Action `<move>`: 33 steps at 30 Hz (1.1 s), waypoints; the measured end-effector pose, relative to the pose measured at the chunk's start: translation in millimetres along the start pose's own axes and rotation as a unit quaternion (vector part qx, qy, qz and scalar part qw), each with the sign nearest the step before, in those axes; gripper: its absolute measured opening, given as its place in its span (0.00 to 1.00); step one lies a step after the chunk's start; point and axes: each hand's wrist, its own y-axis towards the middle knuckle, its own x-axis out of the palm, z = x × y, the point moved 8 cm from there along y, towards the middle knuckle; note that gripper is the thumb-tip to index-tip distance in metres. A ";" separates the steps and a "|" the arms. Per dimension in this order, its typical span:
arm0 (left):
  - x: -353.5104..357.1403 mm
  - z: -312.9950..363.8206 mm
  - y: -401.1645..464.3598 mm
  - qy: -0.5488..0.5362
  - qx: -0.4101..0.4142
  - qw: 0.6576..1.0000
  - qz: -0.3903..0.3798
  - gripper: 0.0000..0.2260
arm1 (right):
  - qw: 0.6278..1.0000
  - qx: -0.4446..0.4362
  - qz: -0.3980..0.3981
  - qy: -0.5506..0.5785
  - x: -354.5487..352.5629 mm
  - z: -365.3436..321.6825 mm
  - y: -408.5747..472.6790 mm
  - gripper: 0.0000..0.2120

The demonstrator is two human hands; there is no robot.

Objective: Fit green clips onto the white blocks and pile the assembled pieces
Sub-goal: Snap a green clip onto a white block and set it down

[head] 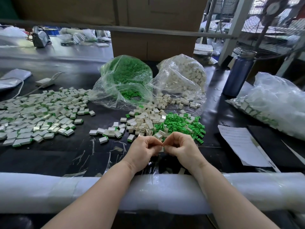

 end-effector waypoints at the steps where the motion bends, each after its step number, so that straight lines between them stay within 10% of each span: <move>1: 0.2 0.1 -0.1 0.006 0.002 1.000 -0.001 0.11 | 1.000 0.000 -0.003 -0.001 0.4 -0.1 -0.1 0.12; 33: -2.6 0.8 0.1 0.033 0.012 0.999 0.017 0.07 | 0.998 0.039 0.046 0.035 -3.8 7.9 2.1 0.10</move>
